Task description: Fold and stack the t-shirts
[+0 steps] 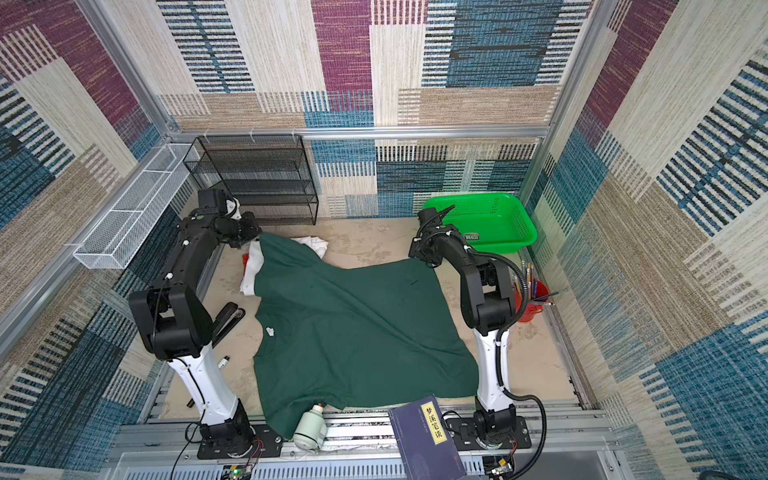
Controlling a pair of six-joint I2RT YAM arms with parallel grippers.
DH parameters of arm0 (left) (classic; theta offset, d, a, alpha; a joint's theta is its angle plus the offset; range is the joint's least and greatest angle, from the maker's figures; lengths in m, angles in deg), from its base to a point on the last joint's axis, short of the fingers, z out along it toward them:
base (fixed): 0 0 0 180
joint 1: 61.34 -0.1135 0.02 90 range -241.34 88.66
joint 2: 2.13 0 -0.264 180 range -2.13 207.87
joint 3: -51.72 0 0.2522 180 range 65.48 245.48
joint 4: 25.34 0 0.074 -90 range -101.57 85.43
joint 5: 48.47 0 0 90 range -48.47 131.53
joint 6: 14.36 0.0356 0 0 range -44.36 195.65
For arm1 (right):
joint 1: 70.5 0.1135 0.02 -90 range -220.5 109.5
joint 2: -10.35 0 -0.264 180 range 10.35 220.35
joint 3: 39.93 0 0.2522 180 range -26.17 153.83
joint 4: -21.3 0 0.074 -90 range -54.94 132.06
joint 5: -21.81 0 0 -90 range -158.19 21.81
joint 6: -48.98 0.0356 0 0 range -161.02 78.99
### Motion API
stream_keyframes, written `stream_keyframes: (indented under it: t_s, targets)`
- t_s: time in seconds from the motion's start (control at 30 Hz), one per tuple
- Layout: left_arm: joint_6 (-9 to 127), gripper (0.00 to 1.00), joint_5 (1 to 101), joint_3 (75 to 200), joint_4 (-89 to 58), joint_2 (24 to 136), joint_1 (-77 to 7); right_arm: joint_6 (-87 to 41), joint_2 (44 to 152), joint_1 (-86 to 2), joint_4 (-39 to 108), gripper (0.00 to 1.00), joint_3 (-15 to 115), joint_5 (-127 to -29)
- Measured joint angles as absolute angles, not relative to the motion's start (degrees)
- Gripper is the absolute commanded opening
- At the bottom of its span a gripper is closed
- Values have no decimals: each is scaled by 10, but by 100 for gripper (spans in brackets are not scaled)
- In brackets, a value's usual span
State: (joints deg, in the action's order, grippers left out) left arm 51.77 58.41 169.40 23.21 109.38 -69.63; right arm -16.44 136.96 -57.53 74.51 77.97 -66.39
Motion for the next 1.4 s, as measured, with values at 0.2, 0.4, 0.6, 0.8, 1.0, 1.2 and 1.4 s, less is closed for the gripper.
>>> stream_keyframes:
  t_s: [0.2, 0.4, 0.6, 0.8, 1.0, 1.2, 1.4]
  targets:
    - [515, 0, 592, 1631, 225, 1042, -696, -171, 1414, -556, 755, 63, 815, -623]
    - [507, 0, 604, 1591, 214, 1020, -696, -166, 1432, -552, 760, 61, 817, -583]
    - [505, 0, 617, 1575, 212, 1000, -696, -155, 1437, -552, 747, 57, 814, -549]
    - [509, 0, 627, 1575, 214, 988, -696, -152, 1447, -552, 732, 34, 822, -545]
    - [509, 0, 632, 1561, 213, 983, -696, -151, 1448, -553, 714, 15, 820, -551]
    - [511, 0, 642, 1564, 216, 979, -696, -149, 1434, -553, 732, 0, 832, -563]
    - [521, 0, 647, 1607, 234, 994, -697, -154, 1389, -553, 739, 0, 850, -554]
